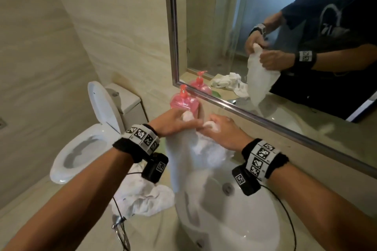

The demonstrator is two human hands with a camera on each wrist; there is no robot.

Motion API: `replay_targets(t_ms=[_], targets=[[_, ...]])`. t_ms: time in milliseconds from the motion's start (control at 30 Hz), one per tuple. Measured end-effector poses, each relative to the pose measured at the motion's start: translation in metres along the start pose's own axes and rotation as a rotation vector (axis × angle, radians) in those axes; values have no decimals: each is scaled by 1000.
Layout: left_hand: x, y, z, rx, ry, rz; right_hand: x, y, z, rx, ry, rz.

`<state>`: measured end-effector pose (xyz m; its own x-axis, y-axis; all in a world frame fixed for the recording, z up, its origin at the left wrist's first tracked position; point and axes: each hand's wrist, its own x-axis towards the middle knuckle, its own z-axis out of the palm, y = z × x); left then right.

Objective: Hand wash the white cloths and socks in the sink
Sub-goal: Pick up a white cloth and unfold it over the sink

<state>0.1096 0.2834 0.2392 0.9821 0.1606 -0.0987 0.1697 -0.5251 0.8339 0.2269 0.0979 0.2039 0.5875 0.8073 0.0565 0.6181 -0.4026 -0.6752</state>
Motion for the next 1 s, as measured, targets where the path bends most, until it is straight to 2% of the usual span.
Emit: replay_targets(t_ms=[100, 167, 233, 267, 333, 433, 500, 633, 733, 900, 1000], targets=[[-7, -9, -6, 331, -132, -52, -6, 8, -15, -119, -170, -19], [-13, -19, -3, 403, -222, -88, -9, 17, -18, -187, -261, 1], [-18, -28, -2, 453, -264, -72, -13, 30, -20, -190, -267, 22], [-21, -32, -3, 460, -254, -68, -17, 36, -22, -105, -239, 59], [-26, -37, -7, 341, -191, -82, -25, 43, -27, 161, -134, 193], [-30, -31, -2, -64, 10, -101, -28, 37, -19, 501, 111, 296], [-28, -14, 14, -220, 141, -116, -29, 16, 1, 562, 232, 286], [-18, 25, 48, -480, 248, -145, -20, -39, 42, 441, 276, 129], [-20, 37, 60, -562, 197, -176, -6, -51, 34, 481, 399, 262], [-26, 35, 53, -402, 254, -175, -19, -50, 54, 376, 362, 224], [-31, 32, 60, -459, 157, -165, -19, -45, 50, 392, 400, 328]])
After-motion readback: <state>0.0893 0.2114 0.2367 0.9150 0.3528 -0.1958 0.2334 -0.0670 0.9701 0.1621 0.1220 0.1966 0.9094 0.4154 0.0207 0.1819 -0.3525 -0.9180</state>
